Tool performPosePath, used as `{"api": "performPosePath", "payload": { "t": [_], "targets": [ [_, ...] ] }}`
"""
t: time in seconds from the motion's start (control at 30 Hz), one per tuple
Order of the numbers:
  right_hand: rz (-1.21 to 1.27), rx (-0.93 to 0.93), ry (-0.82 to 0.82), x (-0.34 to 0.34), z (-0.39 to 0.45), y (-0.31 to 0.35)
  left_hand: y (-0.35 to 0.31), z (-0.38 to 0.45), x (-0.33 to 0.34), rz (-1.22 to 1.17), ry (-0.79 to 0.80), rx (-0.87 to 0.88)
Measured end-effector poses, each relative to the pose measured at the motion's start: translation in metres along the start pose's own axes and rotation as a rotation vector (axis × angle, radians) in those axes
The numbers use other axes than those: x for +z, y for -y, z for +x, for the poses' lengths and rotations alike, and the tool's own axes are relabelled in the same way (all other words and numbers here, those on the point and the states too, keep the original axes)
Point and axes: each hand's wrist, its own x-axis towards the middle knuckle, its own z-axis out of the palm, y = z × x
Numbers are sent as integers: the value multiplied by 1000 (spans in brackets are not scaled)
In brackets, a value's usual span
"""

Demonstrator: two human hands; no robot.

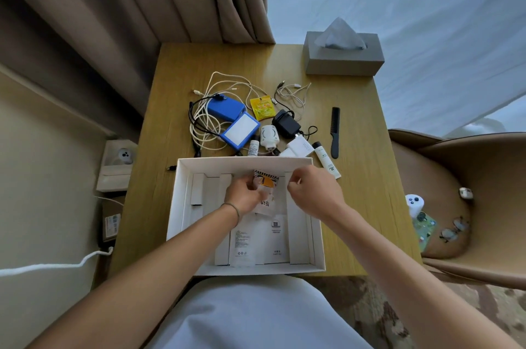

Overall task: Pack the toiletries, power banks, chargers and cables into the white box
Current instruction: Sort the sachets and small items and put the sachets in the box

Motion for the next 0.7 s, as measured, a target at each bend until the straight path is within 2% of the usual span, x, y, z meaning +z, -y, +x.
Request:
{"api": "performPosePath", "payload": {
  "t": [0.1, 0.37, 0.7],
  "targets": [
    [28, 7, -5, 0, 0, -1, -2, 3, 3, 110, -28, 5],
    [73, 5, -41, -1, 2, -5, -5, 0, 12, 484, -174, 154],
    [207, -38, -134, -14, 24, 2, -14, -30, -14, 713, -203, 431]
  ]
}}
